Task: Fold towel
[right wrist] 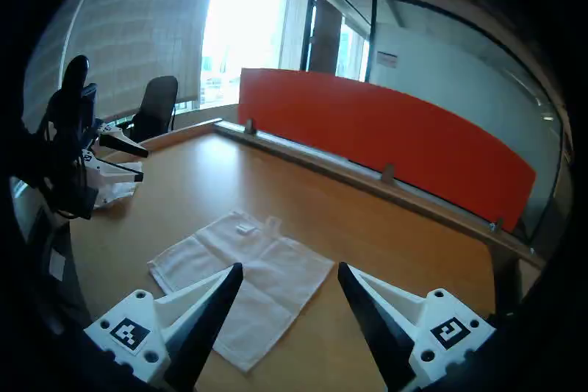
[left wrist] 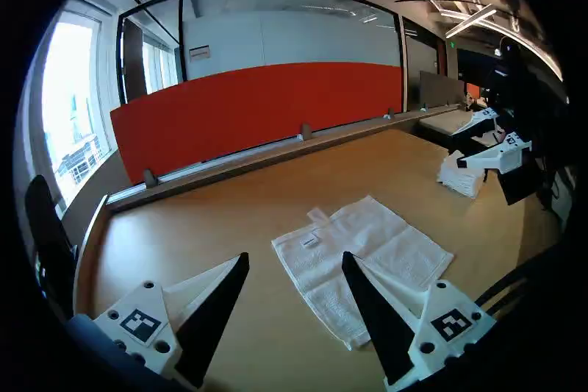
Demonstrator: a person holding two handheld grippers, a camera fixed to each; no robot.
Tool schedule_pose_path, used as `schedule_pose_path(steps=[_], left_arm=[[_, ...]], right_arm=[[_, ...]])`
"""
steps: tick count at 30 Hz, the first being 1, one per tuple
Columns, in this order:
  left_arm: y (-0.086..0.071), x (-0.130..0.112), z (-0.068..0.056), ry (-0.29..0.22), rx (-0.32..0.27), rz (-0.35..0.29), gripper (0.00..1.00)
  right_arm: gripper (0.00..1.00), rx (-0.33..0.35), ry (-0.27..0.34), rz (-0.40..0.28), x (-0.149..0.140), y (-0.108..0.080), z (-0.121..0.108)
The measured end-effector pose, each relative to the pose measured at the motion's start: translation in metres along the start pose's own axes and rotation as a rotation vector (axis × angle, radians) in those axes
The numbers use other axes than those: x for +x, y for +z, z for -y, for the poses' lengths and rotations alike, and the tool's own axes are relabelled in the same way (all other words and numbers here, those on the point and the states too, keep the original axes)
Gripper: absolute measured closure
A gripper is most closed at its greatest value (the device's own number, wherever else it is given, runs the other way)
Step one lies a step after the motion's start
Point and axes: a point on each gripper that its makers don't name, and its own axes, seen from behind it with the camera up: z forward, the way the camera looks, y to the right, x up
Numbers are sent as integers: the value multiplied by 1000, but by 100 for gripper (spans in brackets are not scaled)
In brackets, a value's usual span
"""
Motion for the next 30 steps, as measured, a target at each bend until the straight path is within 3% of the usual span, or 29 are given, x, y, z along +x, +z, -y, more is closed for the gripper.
schedule_pose_path(steps=[13,30], left_arm=[[20,-41,-20,11,-50,66,6],[35,-100,-38,42,-106,159,6]], right_arm=[[0,14,23,62,-44,19,11],[0,46,20,155,-102,37,34]])
